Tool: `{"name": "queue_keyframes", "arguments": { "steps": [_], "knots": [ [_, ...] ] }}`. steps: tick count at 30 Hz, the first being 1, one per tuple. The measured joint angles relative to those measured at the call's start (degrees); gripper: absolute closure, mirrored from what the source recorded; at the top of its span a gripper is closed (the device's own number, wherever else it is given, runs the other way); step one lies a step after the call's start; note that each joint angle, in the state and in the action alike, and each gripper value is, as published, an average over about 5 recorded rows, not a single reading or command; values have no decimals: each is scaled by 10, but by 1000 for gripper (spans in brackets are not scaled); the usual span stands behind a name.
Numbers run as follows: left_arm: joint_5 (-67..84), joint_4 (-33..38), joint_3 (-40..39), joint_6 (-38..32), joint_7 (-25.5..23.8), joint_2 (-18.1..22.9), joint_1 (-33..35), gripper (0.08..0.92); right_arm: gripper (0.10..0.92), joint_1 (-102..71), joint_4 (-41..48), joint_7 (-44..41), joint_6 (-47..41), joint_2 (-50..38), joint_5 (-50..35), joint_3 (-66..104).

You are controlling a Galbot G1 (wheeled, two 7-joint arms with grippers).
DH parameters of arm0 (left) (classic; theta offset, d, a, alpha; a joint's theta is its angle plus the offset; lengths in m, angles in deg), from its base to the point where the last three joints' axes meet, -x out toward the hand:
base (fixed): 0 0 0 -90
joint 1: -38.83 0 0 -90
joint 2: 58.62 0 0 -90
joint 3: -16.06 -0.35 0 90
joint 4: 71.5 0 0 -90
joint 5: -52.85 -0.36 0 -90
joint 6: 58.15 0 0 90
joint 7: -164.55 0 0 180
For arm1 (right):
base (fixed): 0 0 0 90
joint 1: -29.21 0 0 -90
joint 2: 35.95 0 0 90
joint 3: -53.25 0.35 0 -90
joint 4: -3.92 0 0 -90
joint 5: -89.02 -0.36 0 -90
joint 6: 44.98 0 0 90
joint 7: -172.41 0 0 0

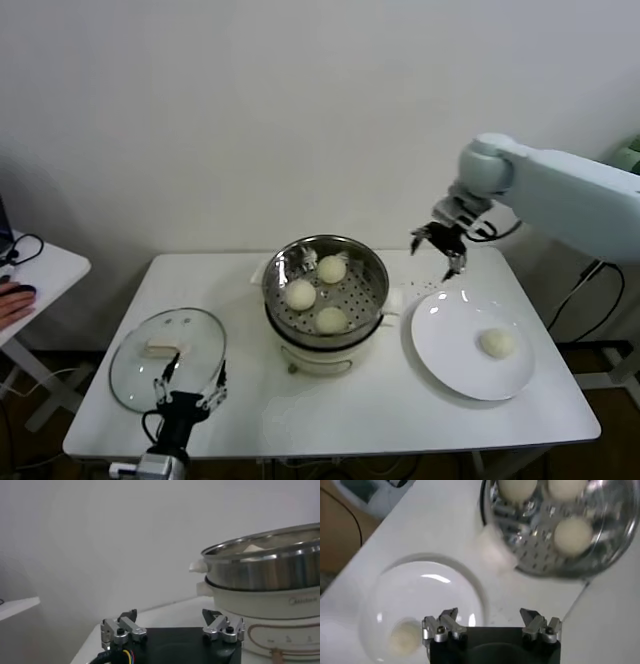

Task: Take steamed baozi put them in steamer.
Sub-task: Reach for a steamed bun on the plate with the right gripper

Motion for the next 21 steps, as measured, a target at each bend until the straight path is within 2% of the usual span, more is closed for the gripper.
{"name": "queue_keyframes", "arguments": {
  "steps": [9, 21],
  "knots": [
    [-10, 17, -11, 9, 1, 7, 3, 177, 203, -120, 39, -7, -19, -76, 69, 97],
    [-32, 21, -11, 9, 5, 15, 9, 177, 203, -290, 115, 10, -2, -81, 205, 264]
  ]
}}
